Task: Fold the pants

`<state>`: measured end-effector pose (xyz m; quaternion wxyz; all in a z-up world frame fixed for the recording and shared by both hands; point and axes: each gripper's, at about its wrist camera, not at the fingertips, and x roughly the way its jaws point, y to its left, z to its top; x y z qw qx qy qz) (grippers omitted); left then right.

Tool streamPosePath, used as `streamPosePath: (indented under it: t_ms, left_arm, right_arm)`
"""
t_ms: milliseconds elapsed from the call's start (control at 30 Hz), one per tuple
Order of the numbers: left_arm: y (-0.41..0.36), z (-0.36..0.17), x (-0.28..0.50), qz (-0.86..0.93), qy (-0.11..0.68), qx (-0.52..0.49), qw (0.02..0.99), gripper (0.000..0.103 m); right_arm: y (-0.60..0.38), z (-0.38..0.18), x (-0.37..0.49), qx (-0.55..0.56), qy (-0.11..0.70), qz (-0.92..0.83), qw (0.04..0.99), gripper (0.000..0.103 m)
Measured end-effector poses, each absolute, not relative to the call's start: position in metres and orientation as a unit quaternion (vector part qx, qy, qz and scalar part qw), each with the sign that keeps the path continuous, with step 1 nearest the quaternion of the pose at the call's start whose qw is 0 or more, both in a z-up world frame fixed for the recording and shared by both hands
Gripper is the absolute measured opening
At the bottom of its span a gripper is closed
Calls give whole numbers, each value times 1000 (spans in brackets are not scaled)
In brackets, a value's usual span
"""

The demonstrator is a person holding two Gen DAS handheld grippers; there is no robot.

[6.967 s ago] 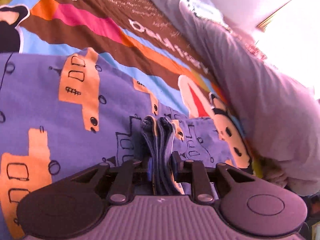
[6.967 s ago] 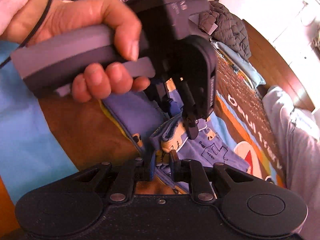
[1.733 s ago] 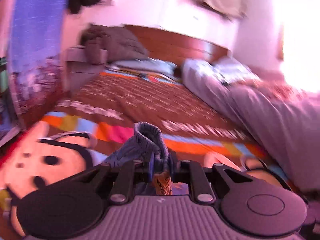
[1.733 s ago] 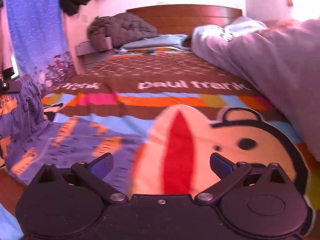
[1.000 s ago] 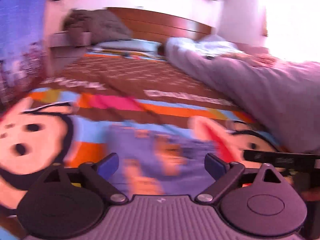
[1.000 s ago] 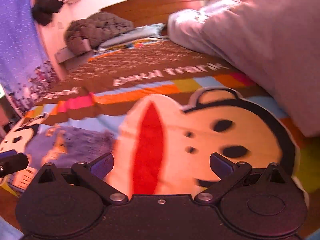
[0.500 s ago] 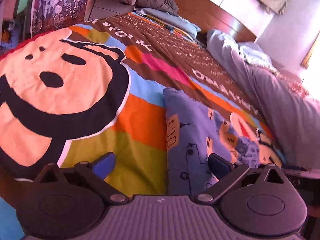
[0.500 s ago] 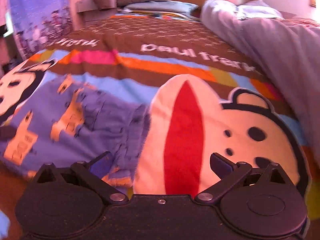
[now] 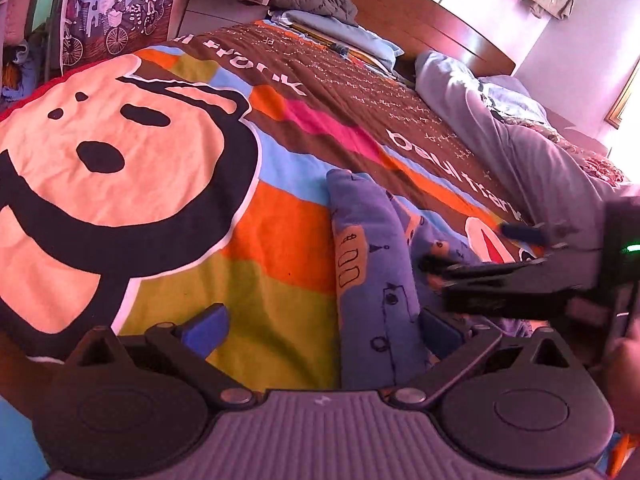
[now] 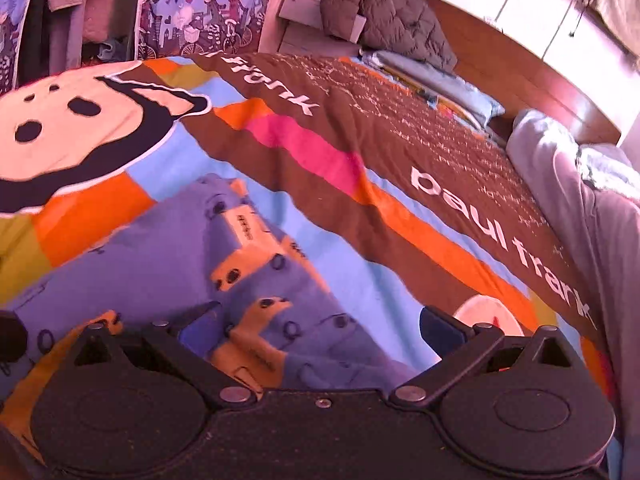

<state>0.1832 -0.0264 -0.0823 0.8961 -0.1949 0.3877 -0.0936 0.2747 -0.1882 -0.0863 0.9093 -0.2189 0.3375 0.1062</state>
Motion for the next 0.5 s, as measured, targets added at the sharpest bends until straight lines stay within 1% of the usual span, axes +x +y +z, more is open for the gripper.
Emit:
streamPosePath:
  t_ms: [100,200,267,300,333,367,433,500]
  left_arm:
    - [-26,-83,182,-94,387,-196,896,103]
    - [-26,-82,182,-94,386,-199,896,103]
    - [-26,-82,182,-95,386,-199,896,103]
    - [-26,-82,182,-94,386,-199,896,103]
    - [-25,-82,182,-94,386,-200,896,103]
    - [-25,-82,182,-94,386,-200,895,103]
    - [-25,-82,183,-95,387,-199,895,103]
    - [-25,-82,182,-94,386,-200,896,103]
  right_arm:
    - [-201,-64,260,-246,301,91,917,102]
    - [-218,-56,247,-247,289,70,923,102]
    - [-231,-70,242,-254,300,36,919,102]
    - [-236,-84,243,-259,320,12,911,102]
    - [-243,-98,244,-252,342,3,905,102]
    - [-251,-105,240,-217,334,3,917,102]
    - [-257,-104,240,-188,336,-2,923,102]
    - [-254,-95,247,-202,360,3,911,102]
